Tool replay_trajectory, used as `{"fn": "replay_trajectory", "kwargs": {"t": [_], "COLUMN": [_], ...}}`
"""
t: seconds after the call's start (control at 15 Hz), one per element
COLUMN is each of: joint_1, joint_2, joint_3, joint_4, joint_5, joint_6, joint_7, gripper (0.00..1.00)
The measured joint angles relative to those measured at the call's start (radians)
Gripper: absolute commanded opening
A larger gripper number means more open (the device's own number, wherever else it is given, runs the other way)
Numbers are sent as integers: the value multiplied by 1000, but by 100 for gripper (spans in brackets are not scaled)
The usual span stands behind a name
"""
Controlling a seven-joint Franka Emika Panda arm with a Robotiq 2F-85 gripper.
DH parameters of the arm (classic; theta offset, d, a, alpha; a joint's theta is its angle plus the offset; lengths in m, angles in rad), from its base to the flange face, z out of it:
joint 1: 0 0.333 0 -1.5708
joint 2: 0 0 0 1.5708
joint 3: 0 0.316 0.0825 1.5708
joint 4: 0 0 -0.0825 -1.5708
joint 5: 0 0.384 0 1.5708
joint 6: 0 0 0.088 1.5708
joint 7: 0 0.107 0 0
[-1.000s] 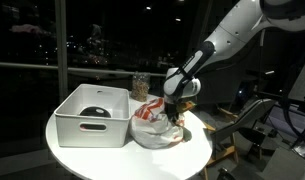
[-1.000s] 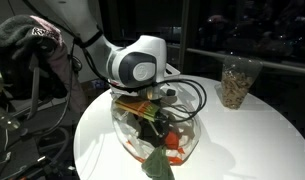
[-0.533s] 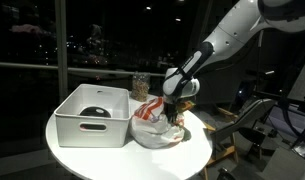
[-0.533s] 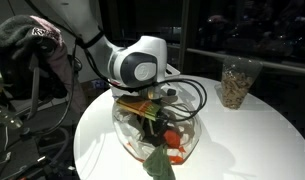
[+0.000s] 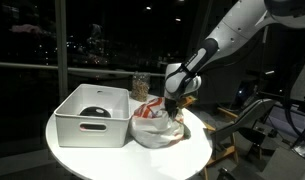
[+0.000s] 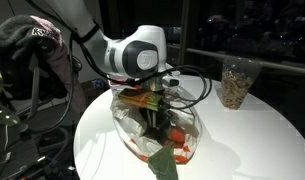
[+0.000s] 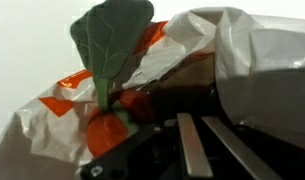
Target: Empty the objects in the plastic bag into the white basket
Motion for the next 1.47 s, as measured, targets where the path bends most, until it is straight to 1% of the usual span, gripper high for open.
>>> {"fn": "replay_trajectory", "kwargs": {"t": [0.27,0.47,0.67,0.87,1.0,1.2,1.47], "joint_1": [42,59,60,59,59,58,58], "joint_2": [-111,-217,-317,-403,-454,-508,-520], "joint_3": [-43,-57,-48,-28,-3,47,106], "joint_4": [-31,-58,-72,-75,-72,-46,25], "joint_5": [-142,-265,-322,-345,-345,-389,-453], "joint_6": [-2,-46,-122,-191,-301,-554,-873], "joint_7": [139,236,275,287,276,276,275], "gripper": [2,2,2,2,2,2,2]}}
